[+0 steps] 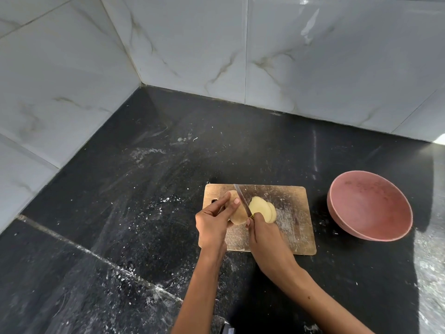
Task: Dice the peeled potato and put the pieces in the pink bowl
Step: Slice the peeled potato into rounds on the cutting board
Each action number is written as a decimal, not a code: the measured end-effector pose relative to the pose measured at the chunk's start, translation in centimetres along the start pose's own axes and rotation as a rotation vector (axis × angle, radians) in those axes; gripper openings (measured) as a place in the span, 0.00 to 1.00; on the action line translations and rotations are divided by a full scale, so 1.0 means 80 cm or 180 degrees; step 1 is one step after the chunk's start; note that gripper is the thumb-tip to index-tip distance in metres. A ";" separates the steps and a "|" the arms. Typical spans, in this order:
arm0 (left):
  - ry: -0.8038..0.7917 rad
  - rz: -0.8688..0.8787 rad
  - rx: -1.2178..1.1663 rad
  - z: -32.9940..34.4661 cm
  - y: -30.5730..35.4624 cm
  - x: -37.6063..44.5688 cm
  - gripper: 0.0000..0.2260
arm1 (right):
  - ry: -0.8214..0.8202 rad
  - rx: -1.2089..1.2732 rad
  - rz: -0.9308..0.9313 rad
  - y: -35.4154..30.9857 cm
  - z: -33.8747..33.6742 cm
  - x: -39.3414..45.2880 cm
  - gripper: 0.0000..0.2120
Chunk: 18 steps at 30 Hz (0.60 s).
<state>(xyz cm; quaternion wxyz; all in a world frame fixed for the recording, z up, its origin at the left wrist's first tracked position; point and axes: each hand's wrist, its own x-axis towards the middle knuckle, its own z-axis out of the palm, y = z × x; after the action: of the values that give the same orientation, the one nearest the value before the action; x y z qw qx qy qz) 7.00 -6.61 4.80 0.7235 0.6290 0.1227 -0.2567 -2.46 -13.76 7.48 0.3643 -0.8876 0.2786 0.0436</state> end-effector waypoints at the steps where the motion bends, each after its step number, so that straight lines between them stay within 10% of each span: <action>1: 0.0007 0.0003 0.0008 0.000 0.000 0.000 0.13 | -0.0012 -0.0044 0.0034 -0.003 0.001 -0.001 0.10; 18: 0.0232 0.0253 0.0123 0.006 -0.011 0.002 0.11 | -0.0194 -0.0240 0.0292 -0.018 -0.001 -0.010 0.06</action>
<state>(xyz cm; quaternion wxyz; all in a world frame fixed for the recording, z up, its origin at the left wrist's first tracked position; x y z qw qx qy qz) 6.58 -7.15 4.07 0.7159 0.6561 0.1189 -0.2071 -2.37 -12.57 8.66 0.3365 -0.8853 0.3058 0.0977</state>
